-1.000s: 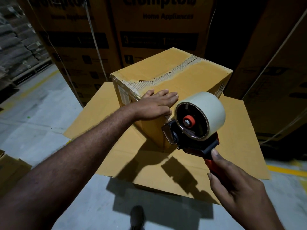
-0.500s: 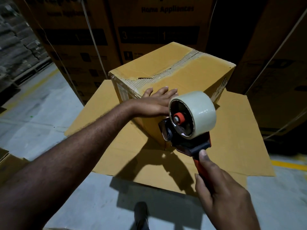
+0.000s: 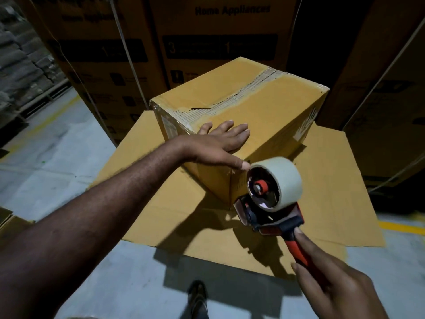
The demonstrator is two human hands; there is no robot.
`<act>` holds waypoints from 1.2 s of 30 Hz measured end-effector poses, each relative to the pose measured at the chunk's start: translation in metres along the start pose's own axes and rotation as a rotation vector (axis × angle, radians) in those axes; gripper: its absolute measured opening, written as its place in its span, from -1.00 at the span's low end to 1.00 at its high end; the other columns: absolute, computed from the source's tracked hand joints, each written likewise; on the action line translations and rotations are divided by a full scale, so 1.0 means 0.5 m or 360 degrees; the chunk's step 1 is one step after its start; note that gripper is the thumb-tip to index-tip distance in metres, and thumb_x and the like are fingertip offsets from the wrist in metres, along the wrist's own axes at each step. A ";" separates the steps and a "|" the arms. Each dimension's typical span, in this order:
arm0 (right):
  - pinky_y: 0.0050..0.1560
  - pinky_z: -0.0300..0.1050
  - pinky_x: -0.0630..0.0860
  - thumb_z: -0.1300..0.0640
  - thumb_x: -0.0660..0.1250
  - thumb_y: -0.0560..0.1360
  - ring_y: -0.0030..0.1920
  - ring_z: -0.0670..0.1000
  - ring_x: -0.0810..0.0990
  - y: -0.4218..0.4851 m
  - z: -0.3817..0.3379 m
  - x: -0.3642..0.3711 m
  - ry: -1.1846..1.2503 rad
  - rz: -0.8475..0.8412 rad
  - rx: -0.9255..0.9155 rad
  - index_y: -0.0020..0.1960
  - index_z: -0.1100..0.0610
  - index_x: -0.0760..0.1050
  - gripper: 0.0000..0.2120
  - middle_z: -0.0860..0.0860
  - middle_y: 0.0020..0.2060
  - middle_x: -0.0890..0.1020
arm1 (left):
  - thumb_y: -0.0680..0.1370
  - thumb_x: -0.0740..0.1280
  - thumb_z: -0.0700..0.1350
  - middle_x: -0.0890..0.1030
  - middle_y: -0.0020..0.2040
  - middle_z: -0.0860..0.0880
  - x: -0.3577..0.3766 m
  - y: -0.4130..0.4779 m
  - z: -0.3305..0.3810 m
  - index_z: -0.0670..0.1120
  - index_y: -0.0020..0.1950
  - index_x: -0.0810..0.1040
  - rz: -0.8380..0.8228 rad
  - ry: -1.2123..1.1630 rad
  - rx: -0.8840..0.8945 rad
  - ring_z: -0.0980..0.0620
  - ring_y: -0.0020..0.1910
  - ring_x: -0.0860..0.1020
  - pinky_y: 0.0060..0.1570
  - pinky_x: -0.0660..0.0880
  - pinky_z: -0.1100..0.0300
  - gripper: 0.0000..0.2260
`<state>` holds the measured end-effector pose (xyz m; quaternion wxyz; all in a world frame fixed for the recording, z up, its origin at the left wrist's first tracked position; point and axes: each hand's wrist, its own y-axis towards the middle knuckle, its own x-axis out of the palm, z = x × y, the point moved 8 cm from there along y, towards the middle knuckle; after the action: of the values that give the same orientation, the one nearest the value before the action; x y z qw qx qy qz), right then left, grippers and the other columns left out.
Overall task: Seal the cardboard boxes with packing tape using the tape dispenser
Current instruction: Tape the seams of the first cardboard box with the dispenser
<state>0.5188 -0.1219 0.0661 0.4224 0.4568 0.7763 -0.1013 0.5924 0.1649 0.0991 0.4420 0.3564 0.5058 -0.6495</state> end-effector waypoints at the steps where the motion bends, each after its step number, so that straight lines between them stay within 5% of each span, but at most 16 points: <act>1: -0.24 -0.48 0.41 0.09 0.52 0.39 -0.18 -0.26 0.59 0.008 -0.005 -0.008 0.0013 0.0037 -0.0006 0.41 -0.22 0.42 -0.35 -0.23 -0.09 0.67 | 0.56 0.07 0.42 -0.30 0.63 0.13 0.003 0.000 0.000 0.07 0.65 -0.22 0.0036 -0.0001 -0.0005 0.04 0.58 -0.35 0.48 -0.41 -0.24 -0.17; 5: 0.00 -0.54 0.42 0.05 0.52 0.38 -0.03 -0.35 0.54 0.025 -0.025 -0.050 0.0135 0.0201 -0.0010 0.41 -0.22 0.42 -0.36 -0.39 0.07 0.54 | 0.61 0.16 0.31 -0.22 0.64 0.13 0.003 -0.004 -0.002 0.09 0.65 -0.16 0.0274 0.0144 -0.0051 0.05 0.61 -0.26 0.51 -0.34 -0.22 -0.24; 8: -0.07 -0.58 0.41 0.02 0.56 0.39 -0.19 -0.29 0.57 0.033 -0.034 -0.079 0.0160 0.0285 -0.0021 0.40 -0.24 0.42 -0.36 -0.31 0.00 0.60 | 0.61 0.22 0.24 -0.16 0.65 0.15 0.005 -0.004 0.010 0.10 0.66 -0.10 0.0438 0.0139 -0.0109 0.09 0.62 -0.20 0.52 -0.33 -0.21 -0.26; 13: -0.25 -0.15 0.61 -0.03 0.51 0.36 -0.38 -0.07 0.63 0.049 -0.045 -0.111 0.0325 0.0365 0.0029 0.38 -0.39 0.36 -0.33 -0.13 -0.09 0.70 | 0.60 0.24 0.22 -0.12 0.66 0.09 0.015 -0.019 0.024 0.06 0.66 -0.08 0.0608 0.0241 -0.0185 0.06 0.63 -0.15 0.52 -0.25 -0.29 -0.25; 17: -0.13 0.06 0.67 -0.20 0.45 0.40 -0.11 -0.06 0.68 0.087 -0.059 -0.124 0.0508 0.0324 0.0100 0.38 -0.44 0.31 -0.39 -0.04 0.13 0.64 | 0.61 0.24 0.19 -0.17 0.66 0.06 0.023 -0.026 0.038 0.05 0.66 -0.13 0.0523 0.0285 -0.0208 0.02 0.63 -0.18 0.42 -0.24 -0.49 -0.24; 23: -0.37 -0.24 0.61 -0.04 0.38 0.43 -0.15 -0.06 0.68 0.176 -0.120 -0.138 0.0700 0.0377 -0.0044 0.41 -0.42 0.27 -0.38 -0.02 0.21 0.56 | 0.65 0.25 0.10 -0.24 0.64 0.12 0.005 -0.069 -0.001 0.06 0.64 -0.20 0.0191 0.0430 -0.0125 0.06 0.61 -0.22 0.46 -0.26 -0.43 -0.24; 27: -0.03 -0.09 0.65 0.02 0.40 0.44 0.13 -0.19 0.61 0.249 -0.171 -0.114 0.0755 0.0468 -0.0235 0.46 -0.21 0.35 -0.39 -0.50 0.19 0.46 | 0.65 0.30 -0.12 -0.16 0.63 0.20 -0.009 -0.132 -0.104 0.13 0.65 -0.10 0.0225 0.0156 -0.0186 0.10 0.61 -0.19 0.59 -0.16 -0.18 -0.27; 29: 0.08 -0.03 0.61 0.05 0.41 0.45 0.22 -0.21 0.55 0.286 -0.196 -0.087 0.0818 0.0465 -0.0316 0.47 -0.09 0.36 -0.40 -0.57 0.18 0.42 | 0.61 0.32 -0.24 -0.10 0.64 0.19 -0.008 -0.163 -0.142 0.13 0.65 -0.02 0.0346 0.0041 -0.0272 0.12 0.61 -0.16 0.60 -0.13 -0.09 -0.25; 31: 0.14 0.01 0.60 0.07 0.43 0.46 0.28 -0.19 0.52 0.328 -0.212 -0.051 0.0860 0.0466 -0.0357 0.46 -0.07 0.37 -0.41 -0.39 0.29 0.45 | 0.59 0.32 -0.24 -0.02 0.65 0.16 -0.006 -0.182 -0.160 0.11 0.64 0.07 0.0527 -0.0154 -0.0325 0.15 0.61 -0.12 0.61 -0.14 -0.03 -0.29; 34: 0.14 0.09 0.61 0.10 0.45 0.51 0.32 -0.07 0.51 0.390 -0.234 0.020 0.0905 0.0425 -0.0409 0.47 -0.10 0.35 -0.41 -0.09 0.40 0.45 | 0.65 0.28 0.04 0.14 0.63 0.09 -0.003 -0.193 -0.162 0.01 0.60 0.24 0.0982 -0.0482 -0.0388 0.15 0.61 -0.01 0.58 -0.07 0.09 -0.46; 36: 0.18 -0.11 0.59 0.10 0.44 0.50 0.31 -0.21 0.48 0.425 -0.252 0.060 0.0864 0.0394 -0.0463 0.49 -0.03 0.34 -0.40 -0.13 0.39 0.44 | 0.66 0.22 0.14 0.26 0.60 0.02 0.002 -0.197 -0.164 -0.04 0.56 0.34 0.1291 -0.0574 -0.0475 0.10 0.60 0.08 0.49 0.03 0.18 -0.50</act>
<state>0.6099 0.0845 0.1705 0.2701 0.4928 0.8055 0.1881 0.5012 0.2542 0.1128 0.7873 0.3394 0.3287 -0.3961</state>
